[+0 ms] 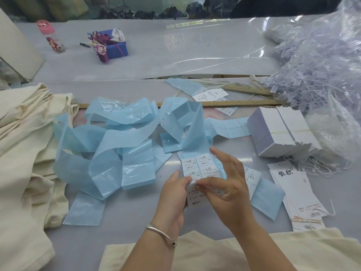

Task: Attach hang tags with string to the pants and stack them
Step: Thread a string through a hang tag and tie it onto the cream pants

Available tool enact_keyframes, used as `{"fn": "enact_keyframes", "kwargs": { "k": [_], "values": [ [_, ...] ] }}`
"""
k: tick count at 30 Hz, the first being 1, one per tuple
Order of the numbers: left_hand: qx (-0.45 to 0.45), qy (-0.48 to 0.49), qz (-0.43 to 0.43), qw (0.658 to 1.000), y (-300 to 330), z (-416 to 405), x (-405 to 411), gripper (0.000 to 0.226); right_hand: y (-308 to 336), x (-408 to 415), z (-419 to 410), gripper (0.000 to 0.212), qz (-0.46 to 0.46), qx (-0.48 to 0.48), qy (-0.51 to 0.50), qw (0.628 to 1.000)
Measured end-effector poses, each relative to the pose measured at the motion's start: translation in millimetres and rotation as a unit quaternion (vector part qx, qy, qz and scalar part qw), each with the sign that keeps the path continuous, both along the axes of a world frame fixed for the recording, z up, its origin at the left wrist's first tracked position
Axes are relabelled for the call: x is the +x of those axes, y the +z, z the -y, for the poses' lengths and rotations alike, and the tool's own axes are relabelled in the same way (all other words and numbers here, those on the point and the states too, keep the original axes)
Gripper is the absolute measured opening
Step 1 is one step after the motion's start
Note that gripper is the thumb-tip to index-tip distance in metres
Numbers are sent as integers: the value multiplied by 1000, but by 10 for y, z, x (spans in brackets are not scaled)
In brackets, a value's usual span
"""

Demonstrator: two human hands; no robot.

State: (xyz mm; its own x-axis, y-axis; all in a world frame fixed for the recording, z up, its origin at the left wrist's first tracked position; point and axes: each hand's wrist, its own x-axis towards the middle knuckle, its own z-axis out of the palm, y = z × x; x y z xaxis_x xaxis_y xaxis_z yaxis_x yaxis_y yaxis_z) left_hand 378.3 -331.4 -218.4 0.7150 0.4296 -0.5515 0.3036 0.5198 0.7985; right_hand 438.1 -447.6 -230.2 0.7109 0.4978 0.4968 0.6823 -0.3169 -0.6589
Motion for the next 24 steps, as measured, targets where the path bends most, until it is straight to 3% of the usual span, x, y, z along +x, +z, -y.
{"fn": "enact_keyframes", "kwargs": {
  "k": [4,7,10,12,14,16,18,20,22,24],
  "values": [
    [-42,-3,-7,999,-24,-25,20,21,32,-52,26,15,27,5,-6,1000],
    [-70,-13,1,997,-7,-66,33,26,147,-153,62,15,-9,11,1,1000],
    [-47,1,-7,999,16,-76,41,26,329,-275,187,10,-119,34,45,991],
    [-16,16,-17,1000,60,-65,37,23,464,-333,332,7,-247,117,92,957],
    [62,12,-31,998,100,-74,9,25,566,-341,496,10,-356,218,89,904],
    [212,-47,-82,973,147,-106,-88,44,612,-304,629,15,-429,260,28,865],
    [412,-141,-178,882,185,-121,-236,57,627,-280,716,9,-492,258,-25,831],
    [544,-160,-208,797,263,-32,-384,54,649,-276,783,11,-531,254,-56,806],
    [590,-128,-152,782,367,155,-509,47,688,-304,861,14,-550,253,-66,793],
    [564,-106,-81,815,468,368,-607,39,758,-362,943,13,-568,273,-57,774]
  ]
}}
